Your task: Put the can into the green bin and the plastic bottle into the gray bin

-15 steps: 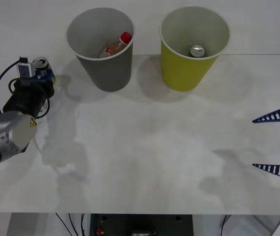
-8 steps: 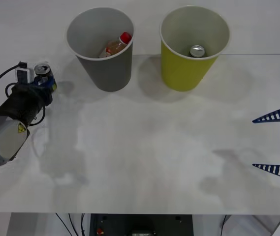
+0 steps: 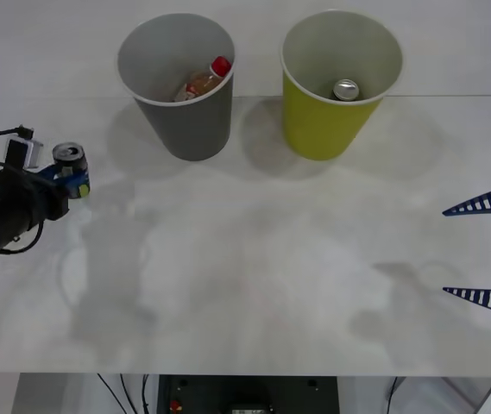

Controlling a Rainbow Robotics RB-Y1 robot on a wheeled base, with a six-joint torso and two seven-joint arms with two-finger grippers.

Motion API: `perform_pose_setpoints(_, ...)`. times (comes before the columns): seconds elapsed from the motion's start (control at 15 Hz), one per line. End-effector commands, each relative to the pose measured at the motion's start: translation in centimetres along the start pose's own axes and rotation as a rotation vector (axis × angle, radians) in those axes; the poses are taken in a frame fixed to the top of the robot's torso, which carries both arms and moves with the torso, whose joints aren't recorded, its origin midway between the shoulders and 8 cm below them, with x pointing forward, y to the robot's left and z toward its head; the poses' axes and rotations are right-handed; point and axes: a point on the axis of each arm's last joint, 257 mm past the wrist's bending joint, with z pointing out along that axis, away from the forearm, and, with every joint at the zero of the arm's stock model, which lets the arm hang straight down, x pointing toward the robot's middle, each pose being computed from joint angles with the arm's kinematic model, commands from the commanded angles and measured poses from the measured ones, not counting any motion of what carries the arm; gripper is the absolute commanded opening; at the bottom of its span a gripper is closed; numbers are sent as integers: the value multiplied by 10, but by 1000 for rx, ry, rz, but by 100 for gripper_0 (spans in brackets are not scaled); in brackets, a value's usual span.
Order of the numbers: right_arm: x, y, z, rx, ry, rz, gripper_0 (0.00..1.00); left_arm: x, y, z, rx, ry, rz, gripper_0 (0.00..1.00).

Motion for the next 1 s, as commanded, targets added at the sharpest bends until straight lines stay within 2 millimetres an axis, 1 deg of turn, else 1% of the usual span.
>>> perform_pose_setpoints(0.07, 0, 0, 0, 0, 0, 0, 100, 5, -4, -20, 59, 99, 114, 0)
perform_pose_setpoints(0.2, 0, 0, 0, 0, 0, 0, 100, 4, -11, -37, 115, 166, 174, 0)
perform_pose_setpoints(0.4, 0, 0, 0, 0, 0, 0, 100, -14, -24, -57, 189, 220, 191, 0)
perform_pose_setpoints(0.53, 0, 0, 0, 0, 0, 0, 100, -28, -27, -66, 239, 253, 179, 0)
perform_pose_setpoints(0.67, 0, 0, 0, 0, 0, 0, 100, -51, -22, -82, 281, 282, 178, 0)
perform_pose_setpoints(0.8, 0, 0, 0, 0, 0, 0, 100, -64, -19, -96, 308, 321, 192, 0)
perform_pose_setpoints(0.93, 0, 0, 0, 0, 0, 0, 100, -78, -14, -104, 300, 340, 217, 0)
perform_pose_setpoints(1.0, 0, 0, 0, 0, 0, 0, 100, -87, -11, -108, 292, 341, 177, 0)
